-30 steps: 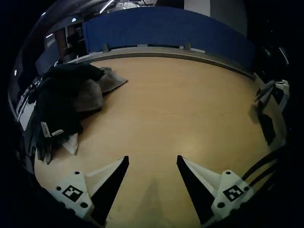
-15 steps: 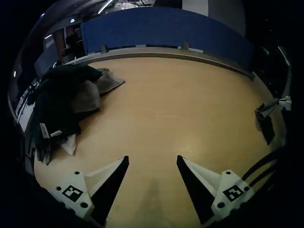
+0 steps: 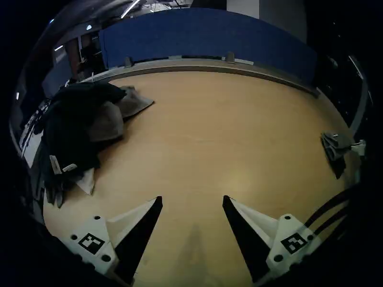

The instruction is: Fold towel

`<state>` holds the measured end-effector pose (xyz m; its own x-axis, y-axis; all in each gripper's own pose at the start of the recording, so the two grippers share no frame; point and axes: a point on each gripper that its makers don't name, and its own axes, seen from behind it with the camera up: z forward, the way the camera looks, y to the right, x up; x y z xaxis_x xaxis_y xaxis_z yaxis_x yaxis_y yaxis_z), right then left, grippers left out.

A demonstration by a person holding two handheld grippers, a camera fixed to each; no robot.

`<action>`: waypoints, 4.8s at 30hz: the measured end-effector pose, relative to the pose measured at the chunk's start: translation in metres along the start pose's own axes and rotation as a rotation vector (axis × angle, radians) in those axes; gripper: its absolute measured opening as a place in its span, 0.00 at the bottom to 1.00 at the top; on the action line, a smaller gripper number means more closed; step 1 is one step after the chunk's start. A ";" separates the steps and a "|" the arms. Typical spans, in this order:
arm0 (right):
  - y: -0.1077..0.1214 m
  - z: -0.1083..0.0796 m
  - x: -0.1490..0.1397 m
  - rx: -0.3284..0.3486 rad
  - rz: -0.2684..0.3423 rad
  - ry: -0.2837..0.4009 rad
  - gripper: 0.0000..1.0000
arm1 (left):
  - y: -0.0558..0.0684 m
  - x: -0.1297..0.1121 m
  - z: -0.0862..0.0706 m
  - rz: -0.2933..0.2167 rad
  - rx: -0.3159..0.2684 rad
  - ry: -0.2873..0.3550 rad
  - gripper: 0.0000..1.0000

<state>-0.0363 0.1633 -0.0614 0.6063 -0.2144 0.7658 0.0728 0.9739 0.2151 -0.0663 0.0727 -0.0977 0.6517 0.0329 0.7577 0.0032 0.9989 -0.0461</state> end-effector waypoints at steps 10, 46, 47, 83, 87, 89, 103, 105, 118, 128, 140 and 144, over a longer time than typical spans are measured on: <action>0.015 0.017 -0.064 -0.067 0.102 -0.136 0.05 | -0.002 -0.002 -0.002 -0.002 0.002 0.000 0.94; 0.031 -0.004 -0.066 -0.193 0.073 -0.106 0.87 | 0.000 0.006 0.000 0.013 -0.004 0.006 0.94; 0.031 -0.005 -0.065 -0.194 0.072 -0.103 0.87 | 0.000 0.006 0.000 0.012 -0.005 0.006 0.94; 0.018 -0.022 -0.052 -0.193 0.076 -0.069 0.87 | -0.004 0.009 0.002 0.013 -0.009 0.012 0.94; 0.002 -0.013 -0.039 -0.154 0.076 -0.043 0.87 | -0.005 0.008 0.001 0.011 -0.008 0.012 0.94; -0.008 -0.006 -0.031 -0.133 0.075 -0.030 0.87 | -0.006 0.008 0.001 0.011 -0.005 0.012 0.94; -0.048 0.035 -0.046 -0.058 0.080 -0.065 0.87 | -0.011 0.004 -0.002 0.012 0.004 0.010 0.94; -0.048 0.038 -0.053 -0.053 0.075 -0.080 0.87 | -0.012 0.004 -0.003 0.013 0.006 0.010 0.94; -0.027 0.032 0.014 -0.056 0.066 0.034 0.87 | -0.016 0.009 -0.004 0.006 0.017 0.016 0.94; -0.012 0.066 0.039 -0.063 0.062 0.035 0.87 | -0.018 0.004 -0.005 0.002 0.026 0.015 0.94; -0.011 0.097 0.025 -0.057 0.076 -0.015 0.87 | -0.021 0.005 -0.007 -0.002 0.035 0.019 0.94; -0.011 0.093 0.030 -0.057 0.076 -0.002 0.87 | -0.022 0.006 -0.008 -0.001 0.034 0.021 0.94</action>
<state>-0.0929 0.1396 0.0159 0.6100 -0.1403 0.7799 0.0716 0.9899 0.1220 -0.0562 0.0511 -0.0973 0.6674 0.0317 0.7440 -0.0219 0.9995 -0.0230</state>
